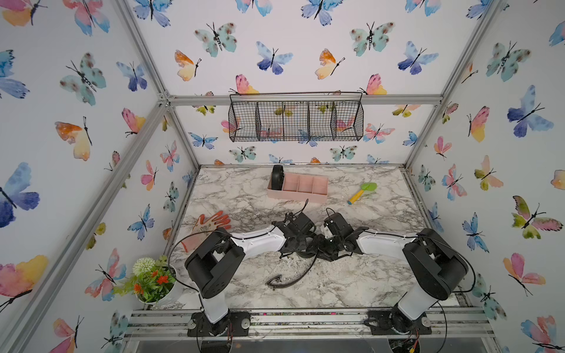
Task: Place the belts into the storage roll
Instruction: Roll the belt at the center of the board.
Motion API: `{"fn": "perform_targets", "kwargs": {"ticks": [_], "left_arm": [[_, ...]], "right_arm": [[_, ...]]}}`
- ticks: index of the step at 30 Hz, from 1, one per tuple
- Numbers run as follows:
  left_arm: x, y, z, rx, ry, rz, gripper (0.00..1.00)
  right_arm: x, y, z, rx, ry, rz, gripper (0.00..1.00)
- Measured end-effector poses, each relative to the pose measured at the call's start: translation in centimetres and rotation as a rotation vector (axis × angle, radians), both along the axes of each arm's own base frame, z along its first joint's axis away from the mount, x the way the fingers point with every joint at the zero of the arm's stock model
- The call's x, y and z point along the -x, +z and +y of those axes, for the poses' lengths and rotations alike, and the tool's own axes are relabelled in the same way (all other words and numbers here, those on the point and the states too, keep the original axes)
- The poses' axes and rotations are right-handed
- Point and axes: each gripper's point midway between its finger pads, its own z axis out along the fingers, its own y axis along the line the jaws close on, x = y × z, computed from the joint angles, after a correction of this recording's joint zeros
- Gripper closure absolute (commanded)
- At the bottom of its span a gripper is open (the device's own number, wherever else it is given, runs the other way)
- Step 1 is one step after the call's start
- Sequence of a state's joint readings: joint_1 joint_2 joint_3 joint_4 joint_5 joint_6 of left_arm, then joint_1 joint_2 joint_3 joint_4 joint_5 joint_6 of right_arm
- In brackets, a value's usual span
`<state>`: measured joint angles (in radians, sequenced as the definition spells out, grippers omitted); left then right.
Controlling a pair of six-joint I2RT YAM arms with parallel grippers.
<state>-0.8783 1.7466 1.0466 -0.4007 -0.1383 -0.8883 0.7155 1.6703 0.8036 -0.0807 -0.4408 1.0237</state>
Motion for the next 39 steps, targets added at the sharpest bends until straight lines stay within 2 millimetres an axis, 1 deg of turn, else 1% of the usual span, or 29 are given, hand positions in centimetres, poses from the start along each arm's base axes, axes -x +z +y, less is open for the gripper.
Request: {"fn": "perform_targets", "kwargs": {"ticks": [3,6,7,11,17,20,21,22,25,28,29,31,34,35,37,38,39], "left_arm": [[0.4,0.0,0.1,0.013,0.013,-0.003,1.0],[0.5,0.0,0.1,0.017,0.025,-0.005,1.0],[0.5,0.0,0.2,0.015,0.03,-0.008,1.0],[1.0,0.0,0.1,0.009,0.039,-0.021,1.0],[1.9,0.0,-0.2,0.007,0.045,-0.027,1.0],[2.2,0.0,-0.2,0.005,0.043,-0.031,1.0],[2.3,0.0,-0.2,0.005,0.042,-0.031,0.97],[2.3,0.1,-0.2,0.006,0.04,-0.032,0.92],[2.7,0.4,-0.1,0.008,0.025,-0.037,0.75],[3.3,1.0,-0.1,0.017,-0.022,-0.033,0.67],[3.7,1.5,-0.1,0.026,-0.037,-0.035,0.63],[4.0,2.7,-0.2,0.051,-0.064,-0.042,0.59],[3.7,5.2,0.1,0.114,-0.076,-0.07,0.54],[3.6,5.7,0.2,0.13,-0.078,-0.076,0.49],[3.0,7.9,1.0,0.188,-0.066,-0.118,0.43],[3.0,8.6,1.3,0.202,-0.062,-0.134,0.4],[2.8,9.3,1.8,0.218,-0.057,-0.154,0.36]], "right_arm": [[-0.1,0.0,0.1,-0.002,-0.011,0.003,0.45],[-0.1,-0.3,0.1,0.004,-0.022,0.011,0.59],[-0.1,-0.4,0.0,0.007,-0.026,0.012,0.62],[-0.1,-0.6,-0.1,0.012,-0.04,0.021,0.66],[-0.3,-0.7,-0.1,0.011,-0.052,0.019,0.86],[-0.3,-0.8,-0.1,0.012,-0.047,0.013,0.93],[-0.3,-0.8,-0.1,0.013,-0.041,0.009,0.95],[-0.3,-0.8,-0.1,0.015,-0.034,0.004,0.97],[-0.4,-0.7,0.0,0.028,-0.006,-0.01,0.97],[-0.4,-0.8,-0.2,0.05,0.032,-0.034,0.97],[-0.5,-0.9,-0.2,0.055,0.046,-0.044,0.97],[-0.5,-0.9,-0.1,0.065,0.077,-0.063,0.97],[-0.6,-0.9,0.0,0.073,0.114,-0.096,0.97],[-0.6,-0.9,0.0,0.074,0.123,-0.104,0.97],[-0.6,-0.9,0.0,0.078,0.143,-0.121,0.97],[-0.6,-0.9,0.0,0.08,0.149,-0.128,0.97],[-0.7,-1.0,-0.1,0.083,0.157,-0.137,0.97]]}}
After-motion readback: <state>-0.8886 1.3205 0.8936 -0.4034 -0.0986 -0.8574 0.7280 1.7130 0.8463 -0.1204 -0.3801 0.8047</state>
